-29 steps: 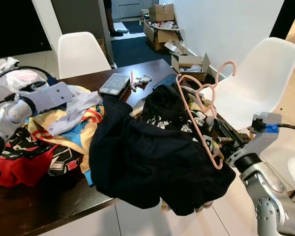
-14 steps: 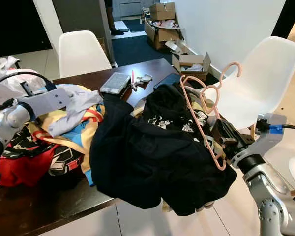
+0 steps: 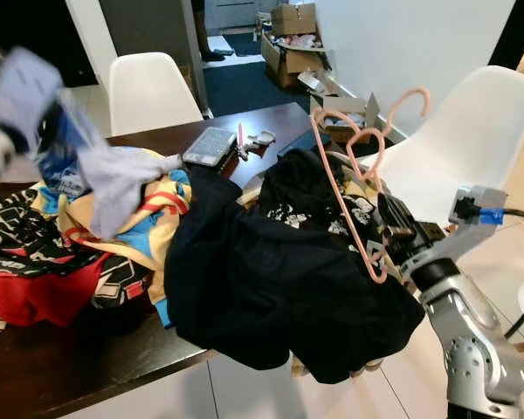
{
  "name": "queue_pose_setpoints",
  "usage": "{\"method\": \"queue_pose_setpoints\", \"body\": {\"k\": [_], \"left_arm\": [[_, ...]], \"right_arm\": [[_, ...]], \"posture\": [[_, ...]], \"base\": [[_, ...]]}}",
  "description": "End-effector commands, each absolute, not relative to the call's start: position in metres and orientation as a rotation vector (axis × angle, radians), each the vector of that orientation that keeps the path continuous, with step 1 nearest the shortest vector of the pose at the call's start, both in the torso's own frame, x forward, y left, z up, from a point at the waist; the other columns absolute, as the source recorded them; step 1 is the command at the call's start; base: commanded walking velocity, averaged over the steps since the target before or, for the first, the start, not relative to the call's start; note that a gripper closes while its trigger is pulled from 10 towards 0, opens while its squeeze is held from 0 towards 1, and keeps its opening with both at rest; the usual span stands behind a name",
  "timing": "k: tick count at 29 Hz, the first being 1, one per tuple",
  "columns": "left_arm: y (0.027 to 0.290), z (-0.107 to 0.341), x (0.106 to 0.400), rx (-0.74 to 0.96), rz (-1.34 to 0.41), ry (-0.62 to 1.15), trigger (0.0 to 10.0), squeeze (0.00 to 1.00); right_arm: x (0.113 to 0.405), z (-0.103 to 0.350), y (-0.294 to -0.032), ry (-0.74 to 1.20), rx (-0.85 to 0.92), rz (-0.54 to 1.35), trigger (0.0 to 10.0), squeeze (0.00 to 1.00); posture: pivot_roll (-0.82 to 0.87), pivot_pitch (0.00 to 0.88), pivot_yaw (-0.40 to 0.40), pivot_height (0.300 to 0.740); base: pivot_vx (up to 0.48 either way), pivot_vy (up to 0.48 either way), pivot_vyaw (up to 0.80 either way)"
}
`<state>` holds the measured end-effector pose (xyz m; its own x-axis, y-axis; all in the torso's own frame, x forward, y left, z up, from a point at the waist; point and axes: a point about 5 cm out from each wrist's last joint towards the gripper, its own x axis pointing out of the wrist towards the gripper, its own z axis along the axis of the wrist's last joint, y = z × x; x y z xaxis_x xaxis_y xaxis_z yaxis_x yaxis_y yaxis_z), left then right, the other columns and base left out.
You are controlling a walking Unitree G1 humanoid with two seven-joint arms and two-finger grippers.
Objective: Hang hanger
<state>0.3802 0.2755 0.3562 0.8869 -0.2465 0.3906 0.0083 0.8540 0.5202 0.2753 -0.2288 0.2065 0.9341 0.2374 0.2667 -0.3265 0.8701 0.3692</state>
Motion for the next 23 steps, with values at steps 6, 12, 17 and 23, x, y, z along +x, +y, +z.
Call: {"method": "queue_pose_setpoints", "body": {"k": [6,12,17,23], "left_arm": [[0.217,0.436,0.336,0.359,-0.716,-0.781,0.0,0.0],[0.206,0.46,0.314,0.265,-0.894,-0.87,0.0,0.0],[0.208,0.453,0.325,0.247,-0.895,-0.825,0.0,0.0],[0.203,0.425,0.339,0.332,-0.86,-0.71,0.0,0.0]], "right_arm": [[0.287,0.229,-0.216,-0.339,0.538,0.397,10.0,0.0],[0.29,0.238,-0.207,-0.4,0.612,0.449,10.0,0.0],[0.293,0.24,-0.195,-0.409,0.6,0.471,10.0,0.0],[0.298,0.237,-0.201,-0.4,0.569,0.409,10.0,0.0]], "posture": [[-0.12,0.0,0.059,0.71],[-0.1,0.0,0.076,0.71],[-0.1,0.0,0.095,0.71],[-0.1,0.0,0.103,0.71]], "base": [[0.0,0.0,0.0],[0.0,0.0,0.0],[0.0,0.0,0.0],[0.0,0.0,0.0]]}}
